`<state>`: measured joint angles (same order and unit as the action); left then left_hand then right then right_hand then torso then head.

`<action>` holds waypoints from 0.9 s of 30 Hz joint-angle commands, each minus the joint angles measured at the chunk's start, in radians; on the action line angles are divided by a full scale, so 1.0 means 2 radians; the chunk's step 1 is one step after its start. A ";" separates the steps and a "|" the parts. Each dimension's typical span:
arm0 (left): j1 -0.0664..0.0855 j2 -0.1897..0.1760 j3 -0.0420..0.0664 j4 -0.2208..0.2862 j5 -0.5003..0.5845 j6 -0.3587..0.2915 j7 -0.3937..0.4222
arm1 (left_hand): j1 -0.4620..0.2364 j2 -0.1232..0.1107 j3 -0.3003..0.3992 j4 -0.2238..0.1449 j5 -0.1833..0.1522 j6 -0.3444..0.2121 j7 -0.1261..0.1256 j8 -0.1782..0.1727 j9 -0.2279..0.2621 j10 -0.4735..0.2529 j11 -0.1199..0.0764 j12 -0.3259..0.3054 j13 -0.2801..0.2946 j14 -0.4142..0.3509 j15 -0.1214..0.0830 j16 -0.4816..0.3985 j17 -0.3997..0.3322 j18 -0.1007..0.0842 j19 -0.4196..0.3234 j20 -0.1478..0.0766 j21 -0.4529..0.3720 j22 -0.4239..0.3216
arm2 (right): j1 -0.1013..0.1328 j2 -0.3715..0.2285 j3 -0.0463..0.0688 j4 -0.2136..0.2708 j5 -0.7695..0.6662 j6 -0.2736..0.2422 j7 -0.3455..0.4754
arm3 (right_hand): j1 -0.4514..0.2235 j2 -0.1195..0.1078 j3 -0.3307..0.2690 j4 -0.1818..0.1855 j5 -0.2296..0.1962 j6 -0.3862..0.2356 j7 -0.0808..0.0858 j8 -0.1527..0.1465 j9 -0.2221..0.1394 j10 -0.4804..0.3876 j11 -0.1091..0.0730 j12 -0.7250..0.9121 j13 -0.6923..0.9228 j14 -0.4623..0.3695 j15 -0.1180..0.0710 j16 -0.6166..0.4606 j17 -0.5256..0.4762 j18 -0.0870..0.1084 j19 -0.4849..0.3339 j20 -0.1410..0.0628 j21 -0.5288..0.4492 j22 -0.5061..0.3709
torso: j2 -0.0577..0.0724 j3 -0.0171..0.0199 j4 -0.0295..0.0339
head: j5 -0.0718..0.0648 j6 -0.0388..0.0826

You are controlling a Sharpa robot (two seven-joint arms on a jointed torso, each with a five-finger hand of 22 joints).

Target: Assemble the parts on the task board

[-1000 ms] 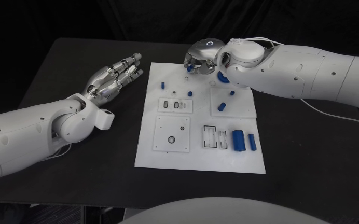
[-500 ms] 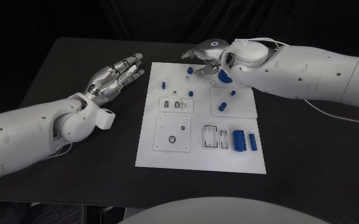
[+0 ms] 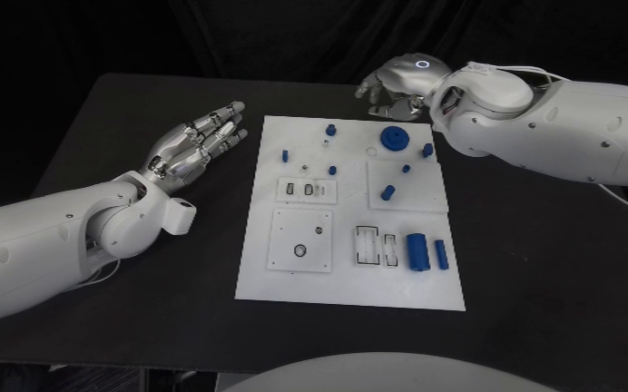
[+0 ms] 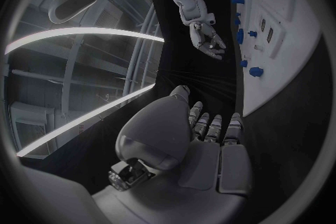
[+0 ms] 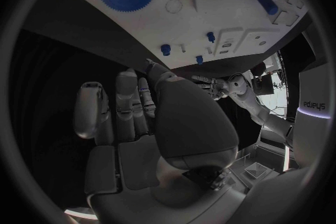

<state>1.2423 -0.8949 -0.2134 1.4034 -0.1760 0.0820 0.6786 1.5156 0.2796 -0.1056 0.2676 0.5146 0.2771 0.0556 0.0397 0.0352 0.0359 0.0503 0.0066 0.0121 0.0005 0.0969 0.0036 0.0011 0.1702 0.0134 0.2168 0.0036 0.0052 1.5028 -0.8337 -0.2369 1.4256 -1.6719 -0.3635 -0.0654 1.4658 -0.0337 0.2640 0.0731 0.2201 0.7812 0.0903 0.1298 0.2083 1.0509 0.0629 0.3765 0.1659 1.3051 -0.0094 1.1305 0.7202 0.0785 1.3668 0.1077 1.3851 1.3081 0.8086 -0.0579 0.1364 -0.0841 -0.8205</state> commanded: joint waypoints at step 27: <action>-0.003 0.001 0.000 0.001 0.000 0.006 0.037 | -0.004 -0.001 0.001 0.003 0.010 -0.002 0.002 0.001 0.000 0.000 0.003 0.002 0.000 0.000 0.004 -0.002 -0.001 0.005 -0.002 0.004 0.003 0.001 | -0.017 -0.084 -0.006 0.040 -0.001 0.057 -0.066 | -0.110 -0.004 -0.065 0.089 -0.024 0.013 -0.011 -0.032 -0.005 0.260 -0.043 0.597 0.702 0.119 -0.036 0.192 0.366 -0.030 0.080 -0.037 0.070 0.107 | 0.000 0.0002 -0.0018 | -0.009 0.001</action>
<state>1.2370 -0.8926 -0.2134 1.4047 -0.1762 0.0823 0.6787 1.5156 0.2796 -0.1028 0.2705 0.5296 0.2771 0.0556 0.0397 0.0351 0.0358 0.0502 0.0066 0.0121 0.0005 0.0967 0.0036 0.0017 0.1702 0.0098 0.2202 0.0036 0.0058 1.4706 -1.0019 -0.2493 1.5079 -1.6709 -0.2525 -0.1737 1.2370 -0.0467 0.1335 0.2567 0.1668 0.8155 0.0690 0.0675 0.1990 1.4616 -0.0214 1.5683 1.3080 1.4619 -0.0804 1.5117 1.3080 0.0310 1.4634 0.0357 1.5226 1.3078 0.8096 -0.0573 0.1339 -0.1011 -0.8190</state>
